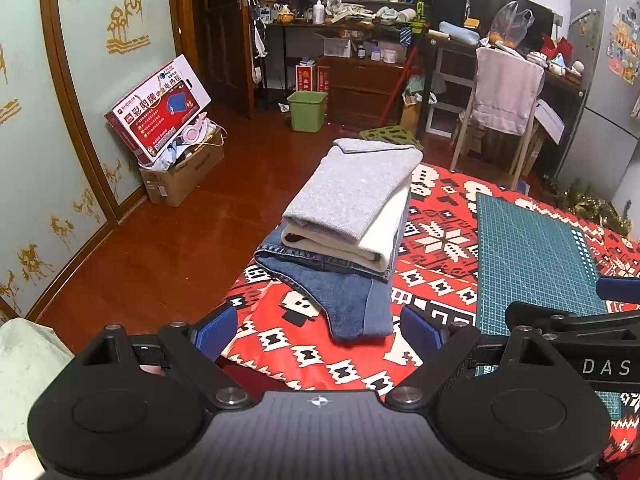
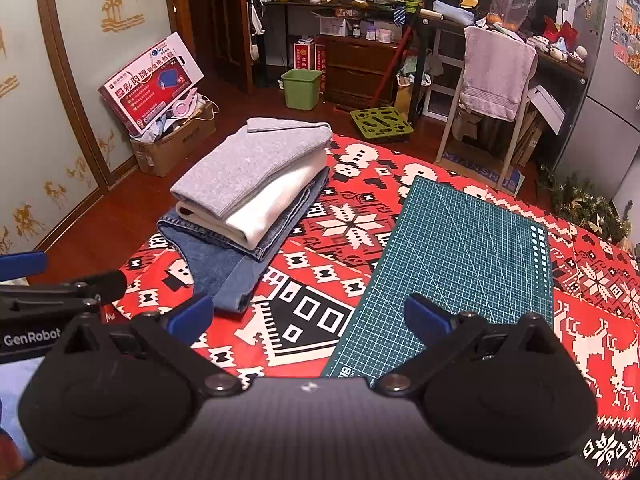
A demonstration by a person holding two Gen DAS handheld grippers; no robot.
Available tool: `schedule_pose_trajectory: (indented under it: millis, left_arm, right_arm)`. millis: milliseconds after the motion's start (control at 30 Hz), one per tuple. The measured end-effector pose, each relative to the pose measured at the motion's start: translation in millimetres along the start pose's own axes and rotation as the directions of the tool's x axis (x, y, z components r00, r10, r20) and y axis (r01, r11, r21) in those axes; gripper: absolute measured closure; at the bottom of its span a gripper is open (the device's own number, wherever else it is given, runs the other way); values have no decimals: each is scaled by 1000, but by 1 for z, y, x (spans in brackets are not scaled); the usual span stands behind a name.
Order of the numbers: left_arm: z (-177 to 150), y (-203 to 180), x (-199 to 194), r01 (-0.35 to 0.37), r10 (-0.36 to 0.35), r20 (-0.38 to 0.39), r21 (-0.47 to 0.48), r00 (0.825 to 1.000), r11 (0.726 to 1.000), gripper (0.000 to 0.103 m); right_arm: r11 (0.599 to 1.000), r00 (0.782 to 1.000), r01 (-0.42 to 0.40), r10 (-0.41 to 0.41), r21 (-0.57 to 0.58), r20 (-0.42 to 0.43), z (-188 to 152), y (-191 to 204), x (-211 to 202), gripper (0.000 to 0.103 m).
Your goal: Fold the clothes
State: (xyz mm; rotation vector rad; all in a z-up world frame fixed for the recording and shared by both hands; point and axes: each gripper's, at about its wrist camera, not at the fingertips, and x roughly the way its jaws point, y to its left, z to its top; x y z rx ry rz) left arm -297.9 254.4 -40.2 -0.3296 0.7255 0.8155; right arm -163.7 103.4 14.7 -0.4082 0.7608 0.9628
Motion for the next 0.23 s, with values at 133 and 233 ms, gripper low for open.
schedule_pose_trajectory:
  millis: [133, 233]
  left_arm:
    - [0, 0, 0, -1, 1, 2, 3, 1000, 1000, 15]
    - [0, 1, 1, 3, -3, -1, -2, 1000, 1000, 15]
  right_arm:
    - [1000, 1000, -2, 2, 4, -4, 0, -1, 0, 0]
    - [1000, 1000, -3, 3, 5, -5, 0, -1, 0, 0]
